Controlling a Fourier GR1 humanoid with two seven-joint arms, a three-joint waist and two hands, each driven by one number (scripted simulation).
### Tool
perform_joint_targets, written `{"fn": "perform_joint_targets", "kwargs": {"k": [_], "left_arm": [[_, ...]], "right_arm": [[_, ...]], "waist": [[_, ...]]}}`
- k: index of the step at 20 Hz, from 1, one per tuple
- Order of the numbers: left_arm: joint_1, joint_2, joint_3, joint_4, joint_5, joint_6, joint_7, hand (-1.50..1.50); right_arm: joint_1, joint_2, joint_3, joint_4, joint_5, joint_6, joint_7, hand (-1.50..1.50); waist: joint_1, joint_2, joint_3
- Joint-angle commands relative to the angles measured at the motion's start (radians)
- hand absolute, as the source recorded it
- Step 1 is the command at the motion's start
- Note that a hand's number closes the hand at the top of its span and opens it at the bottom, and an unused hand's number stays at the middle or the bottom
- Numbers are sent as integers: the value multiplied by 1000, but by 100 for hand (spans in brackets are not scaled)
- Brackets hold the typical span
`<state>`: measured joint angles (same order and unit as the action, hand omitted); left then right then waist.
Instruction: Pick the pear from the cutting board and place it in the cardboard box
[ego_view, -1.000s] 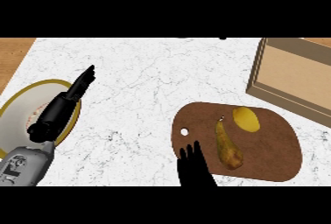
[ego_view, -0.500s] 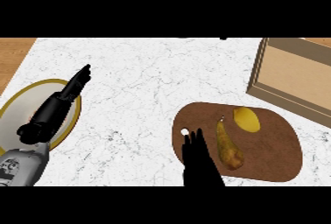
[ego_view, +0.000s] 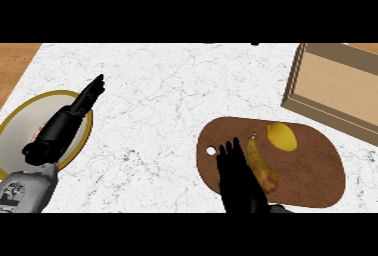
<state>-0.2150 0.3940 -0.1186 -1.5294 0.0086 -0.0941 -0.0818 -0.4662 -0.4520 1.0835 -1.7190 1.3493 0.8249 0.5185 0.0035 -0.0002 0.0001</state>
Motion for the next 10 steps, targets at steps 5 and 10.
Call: {"fn": "perform_joint_targets", "kwargs": {"k": [5, 10], "left_arm": [[-7, -44, 34, 1, -35, -24, 15, 0], [-24, -99, 17, 42, -82, -2, 0, 0]], "right_arm": [[65, -14, -58, 49, 92, -70, -76, -150], [31, 6, -83, 143, 163, -108, -118, -150]], "waist": [[-4, 0, 0], [-2, 0, 0]]}}
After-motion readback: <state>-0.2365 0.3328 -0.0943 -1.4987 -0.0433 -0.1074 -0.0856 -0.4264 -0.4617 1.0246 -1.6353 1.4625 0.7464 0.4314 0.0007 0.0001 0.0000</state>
